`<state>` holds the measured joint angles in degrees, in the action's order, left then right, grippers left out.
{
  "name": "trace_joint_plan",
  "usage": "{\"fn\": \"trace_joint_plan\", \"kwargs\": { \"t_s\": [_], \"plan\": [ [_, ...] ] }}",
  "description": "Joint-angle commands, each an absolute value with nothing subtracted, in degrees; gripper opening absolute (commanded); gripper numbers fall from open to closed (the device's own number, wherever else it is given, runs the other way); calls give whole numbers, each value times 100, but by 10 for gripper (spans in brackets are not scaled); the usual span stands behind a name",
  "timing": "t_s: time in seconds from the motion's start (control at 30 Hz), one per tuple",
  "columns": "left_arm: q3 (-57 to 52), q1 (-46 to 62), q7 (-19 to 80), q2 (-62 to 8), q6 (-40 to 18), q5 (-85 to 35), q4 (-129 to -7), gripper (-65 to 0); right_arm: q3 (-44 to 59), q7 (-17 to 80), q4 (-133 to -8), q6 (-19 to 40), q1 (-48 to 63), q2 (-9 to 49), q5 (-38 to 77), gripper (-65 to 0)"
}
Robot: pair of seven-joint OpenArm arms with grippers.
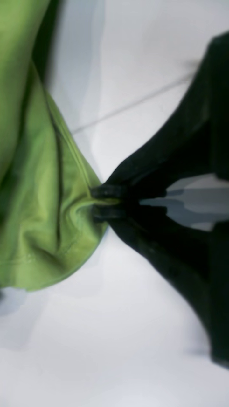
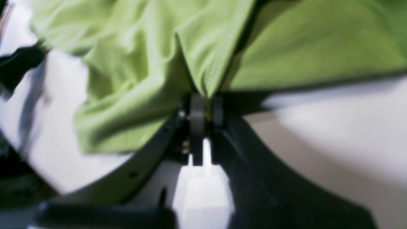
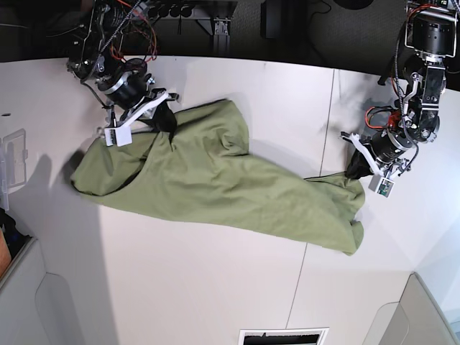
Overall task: Layout the t-shirt on the table in an organized manner, then fold the t-shirt properly
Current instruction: 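Drag the shirt apart with both grippers to spread it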
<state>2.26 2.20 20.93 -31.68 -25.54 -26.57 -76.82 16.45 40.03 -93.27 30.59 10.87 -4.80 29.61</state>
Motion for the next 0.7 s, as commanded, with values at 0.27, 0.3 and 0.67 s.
{"fn": "trace_joint_plan", "kwargs": {
  "t_s": [0.27,0.3,0.67],
  "plan": [
    [-185,810,2169,-4115,-2512,-2921,-8088,-650,1636,4716,-11159,3330,1033,-489,4851,-650],
    [-349,945,2169,-4167,-2512,-2936,-8195,-650,1638,4687,-11419,3330,1031,-491,4869,-650],
    [-1315,1621,2617,-4397,-2943,-3371,-9185,-650,1643,3767,-12199,2803,108,-489,2976,-650]
  ]
}}
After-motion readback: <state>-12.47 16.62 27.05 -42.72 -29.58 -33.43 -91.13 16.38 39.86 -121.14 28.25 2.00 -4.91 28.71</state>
